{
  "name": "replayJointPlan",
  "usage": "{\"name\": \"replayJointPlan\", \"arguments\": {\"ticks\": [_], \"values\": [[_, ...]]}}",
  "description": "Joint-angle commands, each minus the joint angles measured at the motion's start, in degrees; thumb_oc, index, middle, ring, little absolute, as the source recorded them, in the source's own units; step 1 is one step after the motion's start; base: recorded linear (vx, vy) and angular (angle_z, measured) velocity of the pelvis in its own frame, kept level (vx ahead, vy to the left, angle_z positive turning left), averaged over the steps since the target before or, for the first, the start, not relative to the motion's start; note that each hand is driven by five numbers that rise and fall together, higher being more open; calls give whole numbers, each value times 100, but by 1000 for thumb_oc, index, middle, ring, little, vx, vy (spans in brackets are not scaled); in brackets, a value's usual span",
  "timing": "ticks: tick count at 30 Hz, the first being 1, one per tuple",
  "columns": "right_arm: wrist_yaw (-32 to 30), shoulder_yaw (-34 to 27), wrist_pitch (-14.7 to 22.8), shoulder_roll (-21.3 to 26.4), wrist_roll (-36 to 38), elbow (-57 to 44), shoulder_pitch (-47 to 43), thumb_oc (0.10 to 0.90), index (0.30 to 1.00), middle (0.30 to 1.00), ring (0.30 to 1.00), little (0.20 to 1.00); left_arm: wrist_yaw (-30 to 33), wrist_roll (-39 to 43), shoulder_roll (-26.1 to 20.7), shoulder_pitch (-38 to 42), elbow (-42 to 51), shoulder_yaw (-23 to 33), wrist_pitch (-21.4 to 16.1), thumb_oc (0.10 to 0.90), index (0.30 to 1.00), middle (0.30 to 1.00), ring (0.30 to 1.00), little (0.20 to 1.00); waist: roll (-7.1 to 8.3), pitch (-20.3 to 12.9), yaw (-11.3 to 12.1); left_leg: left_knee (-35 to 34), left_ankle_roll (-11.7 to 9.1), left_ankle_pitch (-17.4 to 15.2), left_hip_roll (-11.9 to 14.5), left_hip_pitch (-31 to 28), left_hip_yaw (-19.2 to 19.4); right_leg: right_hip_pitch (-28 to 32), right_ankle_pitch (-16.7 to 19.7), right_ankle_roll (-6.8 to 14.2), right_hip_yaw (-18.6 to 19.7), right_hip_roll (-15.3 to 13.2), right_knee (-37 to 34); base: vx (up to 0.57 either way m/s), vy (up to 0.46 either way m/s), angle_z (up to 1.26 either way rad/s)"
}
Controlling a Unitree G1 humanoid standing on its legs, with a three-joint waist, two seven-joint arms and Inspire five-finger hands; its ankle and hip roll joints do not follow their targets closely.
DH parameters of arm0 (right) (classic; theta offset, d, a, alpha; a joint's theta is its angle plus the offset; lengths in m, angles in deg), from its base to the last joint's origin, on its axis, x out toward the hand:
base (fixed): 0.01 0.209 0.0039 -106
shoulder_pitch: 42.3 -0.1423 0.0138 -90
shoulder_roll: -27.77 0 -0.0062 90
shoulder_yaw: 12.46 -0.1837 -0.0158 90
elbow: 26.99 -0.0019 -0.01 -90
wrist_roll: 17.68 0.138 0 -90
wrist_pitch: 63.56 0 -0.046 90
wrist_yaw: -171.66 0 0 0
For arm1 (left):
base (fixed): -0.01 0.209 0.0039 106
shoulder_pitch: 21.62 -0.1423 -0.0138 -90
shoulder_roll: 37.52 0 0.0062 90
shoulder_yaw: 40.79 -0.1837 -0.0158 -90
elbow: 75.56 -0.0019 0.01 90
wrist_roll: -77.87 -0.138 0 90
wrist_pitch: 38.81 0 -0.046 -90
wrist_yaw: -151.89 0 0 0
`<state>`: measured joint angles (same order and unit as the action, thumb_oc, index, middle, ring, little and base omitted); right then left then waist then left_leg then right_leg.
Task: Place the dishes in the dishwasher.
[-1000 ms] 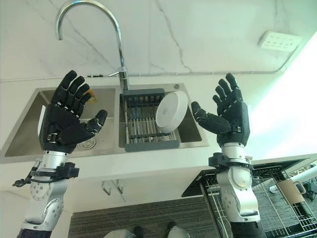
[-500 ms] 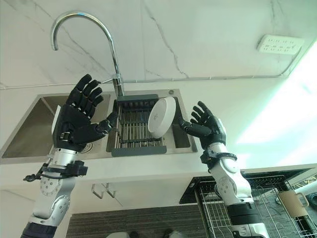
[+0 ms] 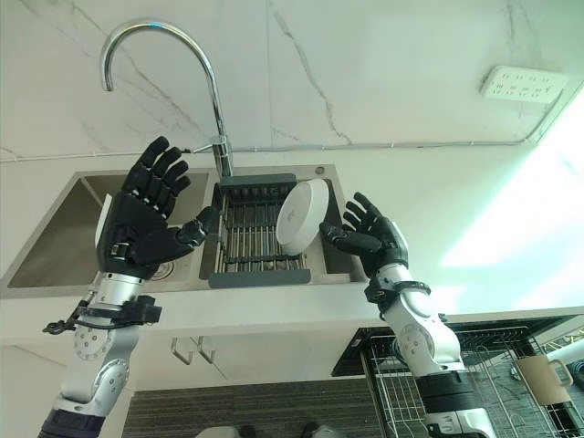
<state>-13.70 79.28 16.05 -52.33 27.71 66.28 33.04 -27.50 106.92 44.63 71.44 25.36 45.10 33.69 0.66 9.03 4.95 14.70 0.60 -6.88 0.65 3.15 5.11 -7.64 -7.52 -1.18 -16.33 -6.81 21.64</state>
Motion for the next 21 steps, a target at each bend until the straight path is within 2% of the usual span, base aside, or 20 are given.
{"name": "replayJointPlan", "arguments": {"ticks": [1, 21], "values": [[126, -42, 389, 168, 393, -56, -833, 800, 900, 900, 900, 900, -24, 140, -364, 406, 412, 93, -388, 800, 900, 900, 900, 900, 173, -411, 15, 249, -45, -572, 20, -45, 39, 516, -66, 561, 84, -151, -446, 0, 0, 0], [31, 242, 106, 125, 888, 530, -1339, 800, 900, 900, 900, 900, 63, 174, -403, 490, 380, -21, -298, 800, 900, 900, 900, 900, 185, -395, 200, 249, -46, -555, -26, -45, -29, 616, -104, 561, -42, -202, -446, -6, 9, 4]]}}
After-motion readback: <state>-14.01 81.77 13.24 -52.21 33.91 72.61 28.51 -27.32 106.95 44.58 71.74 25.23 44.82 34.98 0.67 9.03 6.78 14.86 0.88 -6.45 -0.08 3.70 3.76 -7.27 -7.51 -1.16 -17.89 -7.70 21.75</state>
